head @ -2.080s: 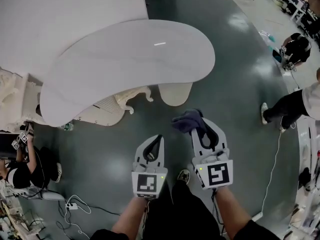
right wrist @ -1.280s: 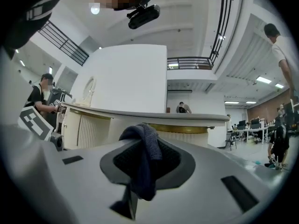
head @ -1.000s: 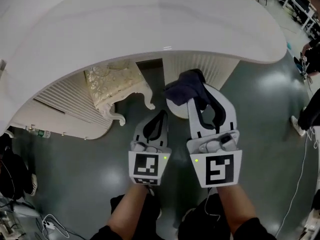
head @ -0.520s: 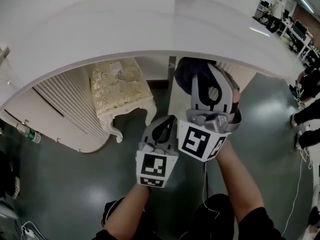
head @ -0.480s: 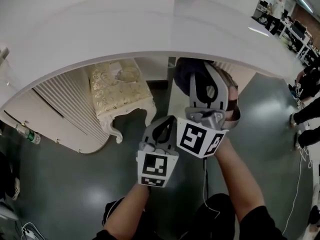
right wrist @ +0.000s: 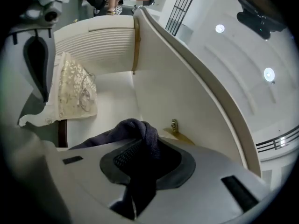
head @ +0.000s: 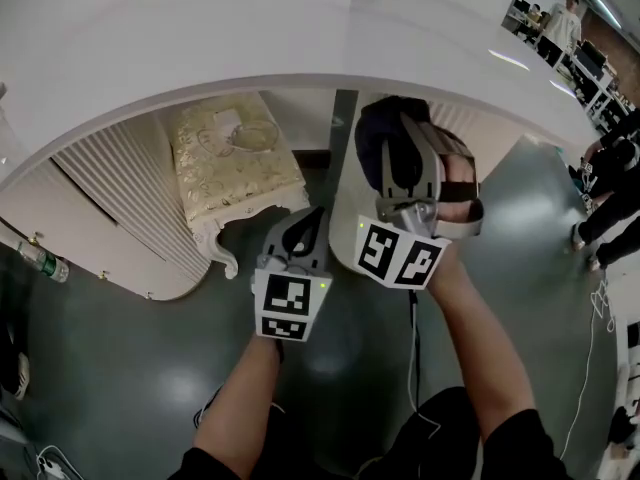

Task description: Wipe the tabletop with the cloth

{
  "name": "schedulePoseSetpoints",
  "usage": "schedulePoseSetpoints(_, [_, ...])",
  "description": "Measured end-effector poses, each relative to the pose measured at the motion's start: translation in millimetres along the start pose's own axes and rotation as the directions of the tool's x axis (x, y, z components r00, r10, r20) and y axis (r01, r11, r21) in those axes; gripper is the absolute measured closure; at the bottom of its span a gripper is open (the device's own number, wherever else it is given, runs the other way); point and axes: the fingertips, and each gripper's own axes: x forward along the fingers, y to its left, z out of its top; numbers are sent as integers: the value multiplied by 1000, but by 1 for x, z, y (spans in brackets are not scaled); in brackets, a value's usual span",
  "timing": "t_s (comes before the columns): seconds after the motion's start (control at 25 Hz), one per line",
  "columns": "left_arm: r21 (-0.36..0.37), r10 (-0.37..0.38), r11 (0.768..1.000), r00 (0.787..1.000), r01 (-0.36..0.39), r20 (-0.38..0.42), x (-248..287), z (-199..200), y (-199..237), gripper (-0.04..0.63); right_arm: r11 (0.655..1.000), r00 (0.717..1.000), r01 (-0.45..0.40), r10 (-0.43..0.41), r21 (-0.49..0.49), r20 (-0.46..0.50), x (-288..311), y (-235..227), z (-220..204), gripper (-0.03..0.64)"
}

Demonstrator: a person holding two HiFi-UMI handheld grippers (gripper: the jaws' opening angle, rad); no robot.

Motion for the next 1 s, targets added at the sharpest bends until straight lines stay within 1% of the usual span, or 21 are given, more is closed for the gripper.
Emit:
schedulePoseSetpoints(0.08, [6,9,1000,1000,-8,-11,1,-10,8,592,1000,1000,-20,20,-2,-4,-4,12,-3,554])
schedulePoseSetpoints(0.2, [-19,5,1000,1000,-5,-22,1,-17,13,592,999,999,-38,38,6,-9,-6,26,-5,554])
schedulePoseSetpoints(0.32, [-22,-9,1000,999,8,-51,0,-29,11,592,998,999,-50,51,26,-16,-7,37,-7,554])
schedulePoseSetpoints(0.4, [-42,-25,999,998,22,-65,2,-38,3,592,998,998,-61,62,30,-16,-8,45,-10,553])
schedulePoseSetpoints(0.48, [-75,-87,994,995,83,-50,6,-43,-12,592,997,997,-74,74,30,-13,-11,54,-12,554])
schedulePoseSetpoints(0.52, [-69,-128,990,991,125,-49,6,-46,-20,592,996,997,-81,81,37,-10,-14,59,-13,553])
schedulePoseSetpoints(0.56, [-43,-161,986,985,158,-57,5,-49,-26,592,995,996,-88,88,51,-6,-16,64,-12,554])
schedulePoseSetpoints(0.6, [-5,-177,984,982,177,-72,3,-54,-30,592,993,996,-94,95,71,0,-17,68,-12,554])
schedulePoseSetpoints(0.68, [64,-169,982,980,177,-105,-3,-71,-32,592,988,994,-112,112,106,9,-19,78,-12,554])
schedulePoseSetpoints(0.72, [79,-167,981,979,177,-121,-7,-83,-34,592,985,992,-125,124,118,11,-20,84,-13,554])
schedulePoseSetpoints(0.88, [69,-218,970,959,233,-180,-22,-139,-58,592,977,986,-168,168,128,16,-25,117,-18,553])
schedulePoseSetpoints(1.0, [34,-213,974,955,224,-207,-28,-176,-65,592,974,983,-183,181,130,23,-33,142,-23,554])
